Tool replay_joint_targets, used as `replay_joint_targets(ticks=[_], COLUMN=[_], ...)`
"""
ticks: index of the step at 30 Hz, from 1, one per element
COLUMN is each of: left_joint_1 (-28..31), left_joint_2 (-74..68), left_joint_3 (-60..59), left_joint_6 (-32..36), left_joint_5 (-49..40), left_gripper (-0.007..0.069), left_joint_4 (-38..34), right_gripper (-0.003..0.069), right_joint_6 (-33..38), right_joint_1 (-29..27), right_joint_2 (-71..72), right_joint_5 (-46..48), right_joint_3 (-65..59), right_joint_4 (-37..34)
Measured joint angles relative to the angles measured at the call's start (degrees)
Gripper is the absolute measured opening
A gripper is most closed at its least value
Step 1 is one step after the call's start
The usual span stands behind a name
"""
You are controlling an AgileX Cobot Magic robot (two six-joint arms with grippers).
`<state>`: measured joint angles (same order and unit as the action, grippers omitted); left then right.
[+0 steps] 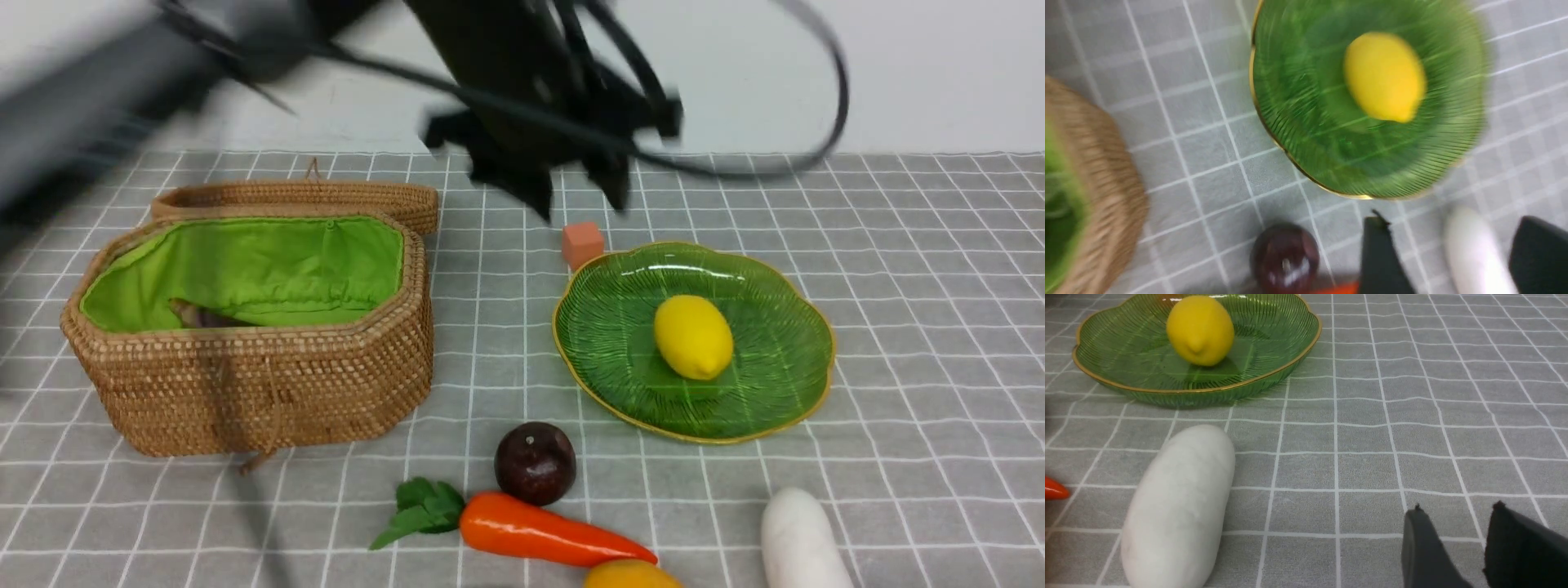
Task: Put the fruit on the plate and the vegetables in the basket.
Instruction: Take a daikon with your right arm and place it on the basket on the left.
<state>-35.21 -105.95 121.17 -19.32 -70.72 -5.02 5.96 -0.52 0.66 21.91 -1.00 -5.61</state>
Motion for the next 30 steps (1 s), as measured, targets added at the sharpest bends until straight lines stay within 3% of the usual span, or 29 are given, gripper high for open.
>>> replay_joint_targets(ticks=[4,7,8,14,22,30], left_joint_1=[0.0,0.0,0.0,0.0,0.0,0.0], left_joint_2=[12.0,25.85,25.85,49.43,80.74,95.25], left_joint_3=[-7.16,-18.2,-18.92,-47.88,-81.69,-89.03], left_joint_6=[0.94,0.17,0.03,-6.87,-9.44,-14.67], left_joint_5=[0.0,0.0,0.0,3.41,21.99,20.58], left_gripper=[0.0275,0.0146,0.0146,0.0001,-0.0013,-0.0013], left_joint_4=[0.38,2.99,3.14,5.02,4.16,5.32], right_gripper=[0.0242,0.0242,0.0242,0.0242,0.0242,0.0242], right_joint_6=[0.0,0.0,0.0,0.0,0.0,0.0], right_joint_1=[0.0,0.0,0.0,0.0,0.0,0.0], right_joint_2=[0.0,0.0,0.0,0.0,0.0,0.0], right_joint_5=[0.0,0.0,0.0,0.0,0.0,0.0], right_joint_3=[0.0,0.0,0.0,0.0,0.0,0.0], right_joint_4=[0.0,0.0,0.0,0.0,0.0,0.0])
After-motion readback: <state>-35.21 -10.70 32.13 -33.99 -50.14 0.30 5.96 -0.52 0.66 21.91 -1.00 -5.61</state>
